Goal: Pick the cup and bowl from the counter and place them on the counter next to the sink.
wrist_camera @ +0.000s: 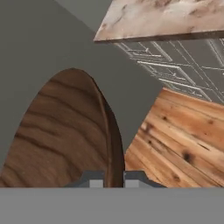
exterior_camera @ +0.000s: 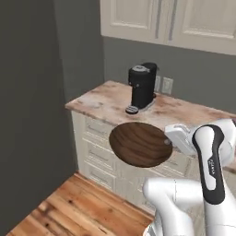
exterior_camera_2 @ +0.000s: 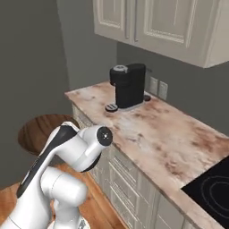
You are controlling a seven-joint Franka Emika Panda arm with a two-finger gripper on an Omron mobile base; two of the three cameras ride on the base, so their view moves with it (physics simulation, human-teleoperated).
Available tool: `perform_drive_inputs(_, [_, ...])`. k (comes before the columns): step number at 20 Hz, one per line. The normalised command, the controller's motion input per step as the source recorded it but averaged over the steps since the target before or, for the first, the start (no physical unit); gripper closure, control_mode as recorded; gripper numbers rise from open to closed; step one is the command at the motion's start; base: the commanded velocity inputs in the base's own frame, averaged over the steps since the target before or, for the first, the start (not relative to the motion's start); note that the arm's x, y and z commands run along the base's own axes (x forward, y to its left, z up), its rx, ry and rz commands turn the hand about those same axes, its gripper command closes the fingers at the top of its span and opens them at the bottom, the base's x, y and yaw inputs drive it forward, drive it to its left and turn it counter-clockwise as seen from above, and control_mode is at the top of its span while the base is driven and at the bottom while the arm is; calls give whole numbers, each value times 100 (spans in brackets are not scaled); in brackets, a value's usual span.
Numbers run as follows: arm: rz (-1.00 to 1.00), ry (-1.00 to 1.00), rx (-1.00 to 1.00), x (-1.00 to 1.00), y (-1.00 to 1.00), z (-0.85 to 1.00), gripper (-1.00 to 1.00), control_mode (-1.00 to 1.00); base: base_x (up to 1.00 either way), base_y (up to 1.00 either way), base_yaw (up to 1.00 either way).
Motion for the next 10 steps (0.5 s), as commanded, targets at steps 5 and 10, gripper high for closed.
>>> perform_drive_inputs(5, [0,0,0,0,0,0,100,100,0,3,100])
perform_drive_inputs(10, [0,0,0,0,0,0,100,100,0,0,100])
